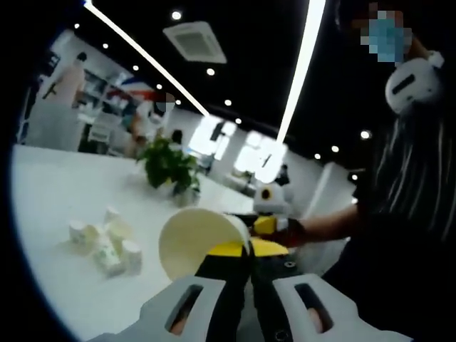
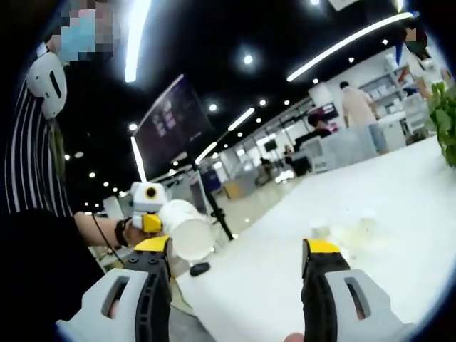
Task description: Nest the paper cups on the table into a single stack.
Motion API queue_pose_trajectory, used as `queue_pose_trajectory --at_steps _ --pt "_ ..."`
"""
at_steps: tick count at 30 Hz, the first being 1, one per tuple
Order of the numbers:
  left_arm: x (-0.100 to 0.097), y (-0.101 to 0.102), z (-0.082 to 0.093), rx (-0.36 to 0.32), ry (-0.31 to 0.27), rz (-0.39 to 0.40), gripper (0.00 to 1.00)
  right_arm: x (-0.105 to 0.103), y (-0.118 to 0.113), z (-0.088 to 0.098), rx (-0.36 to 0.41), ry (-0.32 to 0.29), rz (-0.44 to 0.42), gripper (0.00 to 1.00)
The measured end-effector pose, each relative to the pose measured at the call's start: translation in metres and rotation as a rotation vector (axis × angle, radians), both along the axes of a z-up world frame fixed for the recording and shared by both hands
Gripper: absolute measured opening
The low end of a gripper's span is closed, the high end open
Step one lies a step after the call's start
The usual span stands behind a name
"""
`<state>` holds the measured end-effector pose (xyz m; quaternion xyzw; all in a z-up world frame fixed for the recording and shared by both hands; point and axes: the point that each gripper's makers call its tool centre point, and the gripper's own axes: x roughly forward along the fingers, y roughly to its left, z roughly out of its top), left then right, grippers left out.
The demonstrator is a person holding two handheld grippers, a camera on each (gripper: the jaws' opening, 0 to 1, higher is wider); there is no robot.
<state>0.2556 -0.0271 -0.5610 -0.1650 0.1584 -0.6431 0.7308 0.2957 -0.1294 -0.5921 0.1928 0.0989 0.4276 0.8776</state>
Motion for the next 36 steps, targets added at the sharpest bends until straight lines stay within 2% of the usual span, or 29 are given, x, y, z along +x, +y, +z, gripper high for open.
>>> queue_pose_trajectory --at_steps 6,12,18,19,21,22,24,27,29,36 --pt "-0.002 0.003 -0.005 0.028 0.000 0.003 0.00 0.006 -0.010 -0.002 -0.020 0.000 -0.034 0.76" --pt "-0.002 0.005 -0.016 0.079 -0.003 0.004 0.00 0.012 -0.021 -0.007 -0.077 -0.012 -0.074 0.80" --pt "-0.006 0.004 -0.028 0.140 -0.033 -0.012 0.00 0.017 -0.031 -0.013 -0.093 0.006 -0.124 0.80" --pt "-0.007 0.004 -0.029 0.147 -0.036 -0.016 0.00 0.018 -0.032 -0.015 -0.104 0.004 -0.132 0.80" --pt "-0.009 0.003 -0.033 0.168 -0.041 -0.025 0.00 0.020 -0.038 -0.021 -0.165 -0.001 -0.156 0.82" --pt "-0.010 0.002 -0.036 0.181 -0.046 -0.030 0.00 0.024 -0.044 -0.024 -0.211 -0.024 -0.193 0.85" --pt "-0.010 0.002 -0.040 0.204 -0.049 -0.035 0.00 0.025 -0.045 -0.025 -0.215 -0.021 -0.196 0.88" --pt "-0.011 0.002 -0.051 0.251 -0.065 -0.050 0.00 0.027 -0.051 -0.029 -0.191 0.010 -0.204 0.87" --pt "-0.007 0.004 -0.060 0.301 -0.072 -0.043 0.00 0.027 -0.054 -0.034 -0.215 0.011 -0.209 0.87" --pt "-0.001 0.002 -0.066 0.365 -0.113 -0.042 0.00 0.029 -0.058 -0.047 -0.313 0.005 -0.212 0.90"
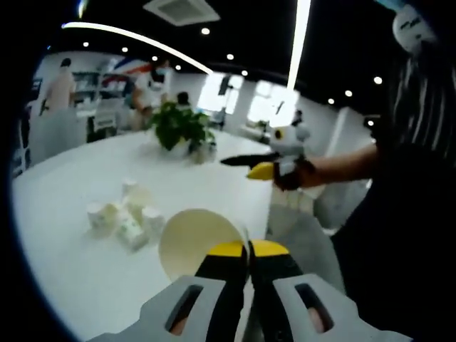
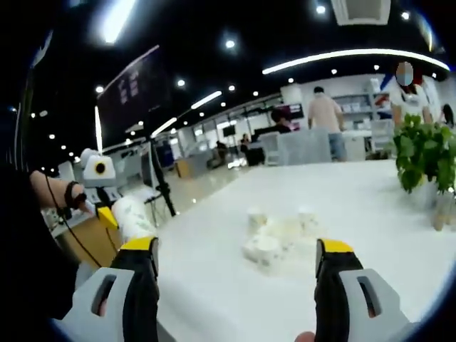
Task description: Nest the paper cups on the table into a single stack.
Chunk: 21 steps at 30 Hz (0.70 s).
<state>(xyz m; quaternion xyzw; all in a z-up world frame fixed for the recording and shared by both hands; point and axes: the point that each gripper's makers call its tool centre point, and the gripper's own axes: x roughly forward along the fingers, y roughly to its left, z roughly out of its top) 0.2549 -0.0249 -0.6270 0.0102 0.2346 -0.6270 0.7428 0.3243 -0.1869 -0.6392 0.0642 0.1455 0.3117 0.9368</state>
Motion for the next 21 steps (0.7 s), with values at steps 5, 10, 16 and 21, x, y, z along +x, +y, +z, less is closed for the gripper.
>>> queue_pose_trajectory --at_steps 5,10,16,21 --pt "0.000 -0.003 -0.007 0.064 -0.025 -0.028 0.00 0.002 0.000 -0.005 -0.035 -0.006 0.011 0.94" --pt "-0.001 -0.009 -0.016 0.129 -0.043 -0.064 0.00 0.008 -0.004 -0.011 -0.078 -0.019 0.018 1.00" --pt "0.000 -0.015 -0.022 0.190 -0.054 -0.084 0.00 0.012 -0.010 -0.012 -0.060 -0.022 0.023 1.00" --pt "0.000 -0.019 -0.033 0.248 -0.067 -0.102 0.00 0.010 -0.012 -0.016 -0.058 -0.015 0.034 1.00"
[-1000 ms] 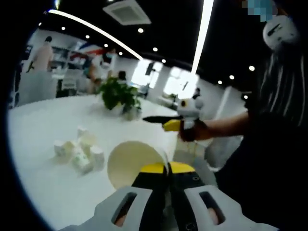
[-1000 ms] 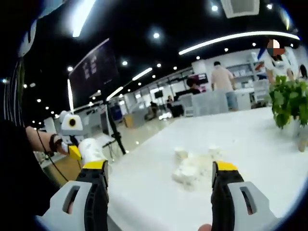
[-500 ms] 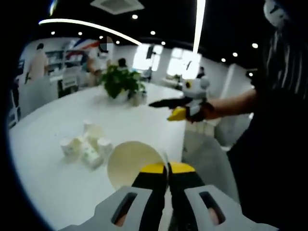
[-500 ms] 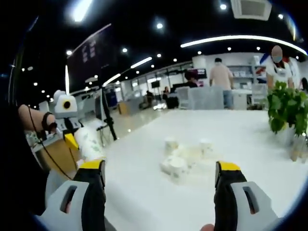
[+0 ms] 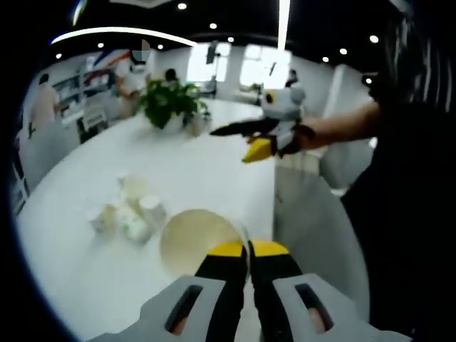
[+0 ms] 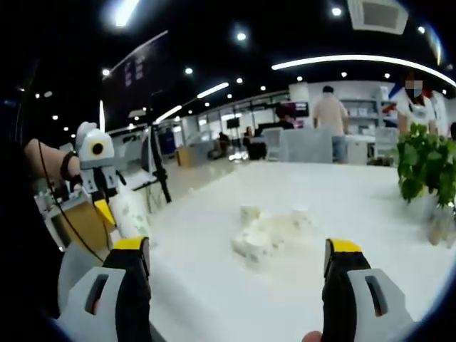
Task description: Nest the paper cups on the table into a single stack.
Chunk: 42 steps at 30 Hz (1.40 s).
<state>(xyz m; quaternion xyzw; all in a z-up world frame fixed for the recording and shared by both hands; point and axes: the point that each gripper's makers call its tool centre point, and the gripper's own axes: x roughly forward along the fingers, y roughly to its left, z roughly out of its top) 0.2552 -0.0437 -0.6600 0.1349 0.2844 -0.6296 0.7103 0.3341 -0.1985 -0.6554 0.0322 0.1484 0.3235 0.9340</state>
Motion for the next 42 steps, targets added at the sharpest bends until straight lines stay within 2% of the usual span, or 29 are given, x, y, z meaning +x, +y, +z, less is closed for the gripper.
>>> queue_pose_trajectory --at_steps 9,13,15,17,19,20,22,27,28,30,37,42 --pt "0.001 -0.007 -0.026 0.116 -0.047 -0.059 0.00 0.001 -0.003 -0.004 -0.019 -0.009 0.041 1.00" --pt "-0.001 -0.009 -0.039 0.184 -0.079 -0.110 0.00 0.002 -0.002 -0.004 -0.021 -0.014 0.057 1.00" --pt "0.000 -0.012 -0.045 0.202 -0.089 -0.121 0.00 0.002 -0.002 -0.003 -0.020 -0.018 0.060 1.00" --pt "0.003 -0.013 -0.050 0.230 -0.124 -0.134 0.00 0.002 -0.001 -0.004 -0.028 -0.023 0.063 1.00" --pt "0.003 -0.015 -0.054 0.238 -0.129 -0.138 0.00 0.000 0.000 -0.005 -0.023 -0.020 0.070 0.99" --pt "0.003 -0.012 -0.066 0.286 -0.119 -0.135 0.00 -0.003 0.002 -0.006 -0.019 -0.015 0.078 0.99" --pt "0.004 -0.006 -0.076 0.340 -0.127 -0.144 0.00 -0.005 0.004 -0.005 -0.016 -0.022 0.085 0.98" --pt "0.001 -0.001 -0.089 0.392 -0.154 -0.193 0.00 -0.009 0.005 -0.006 -0.037 -0.032 0.102 0.98" --pt "-0.001 0.002 -0.093 0.425 -0.162 -0.219 0.00 -0.009 0.004 -0.006 -0.033 -0.029 0.100 0.98" --pt "-0.003 0.002 -0.098 0.440 -0.155 -0.224 0.00 -0.010 0.002 -0.008 -0.019 -0.013 0.094 0.98" --pt "0.003 -0.004 -0.103 0.477 -0.185 -0.252 0.00 -0.012 -0.002 -0.010 -0.021 -0.021 0.107 0.97" --pt "0.003 -0.009 -0.110 0.497 -0.183 -0.271 0.00 -0.014 -0.005 -0.014 -0.015 0.006 0.109 0.96"
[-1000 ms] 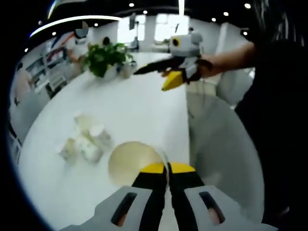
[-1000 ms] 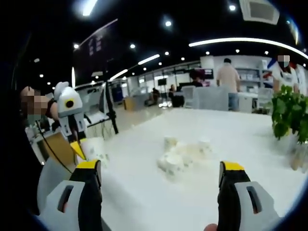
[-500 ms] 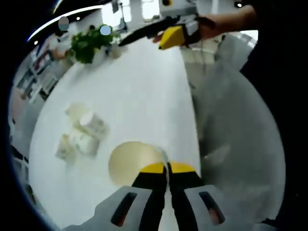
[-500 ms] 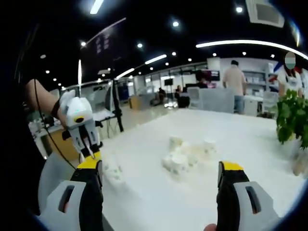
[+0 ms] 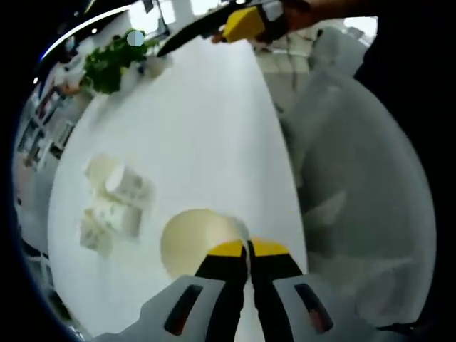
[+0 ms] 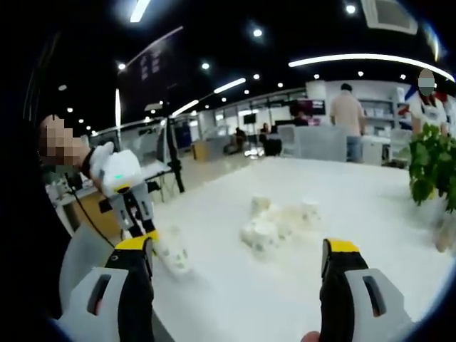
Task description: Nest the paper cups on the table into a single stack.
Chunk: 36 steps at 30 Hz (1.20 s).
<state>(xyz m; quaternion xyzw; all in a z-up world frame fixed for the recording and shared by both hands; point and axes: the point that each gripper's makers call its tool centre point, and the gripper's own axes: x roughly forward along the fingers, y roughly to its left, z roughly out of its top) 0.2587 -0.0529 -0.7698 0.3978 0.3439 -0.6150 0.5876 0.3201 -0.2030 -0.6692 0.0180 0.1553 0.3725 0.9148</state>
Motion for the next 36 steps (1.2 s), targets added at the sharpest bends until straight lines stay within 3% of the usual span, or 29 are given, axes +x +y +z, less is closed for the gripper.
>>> queue_pose_trajectory --at_steps 5,9,16,18,36 --pt "-0.003 -0.002 -0.008 0.032 0.006 -0.040 0.00 -0.003 0.000 0.003 0.009 -0.018 -0.002 0.94" --pt "0.000 -0.008 -0.007 0.011 -0.013 -0.045 0.00 -0.007 0.000 0.000 0.021 0.000 -0.009 0.94" --pt "0.002 -0.005 -0.014 0.046 -0.021 -0.085 0.00 -0.010 -0.004 -0.006 0.029 0.016 -0.030 0.94" --pt "0.002 -0.009 -0.014 0.035 0.002 -0.070 0.00 -0.010 -0.004 -0.005 0.031 0.018 -0.033 0.94" --pt "0.012 -0.011 -0.029 0.093 -0.025 -0.104 0.00 -0.006 -0.006 -0.006 0.063 0.044 -0.036 0.92"
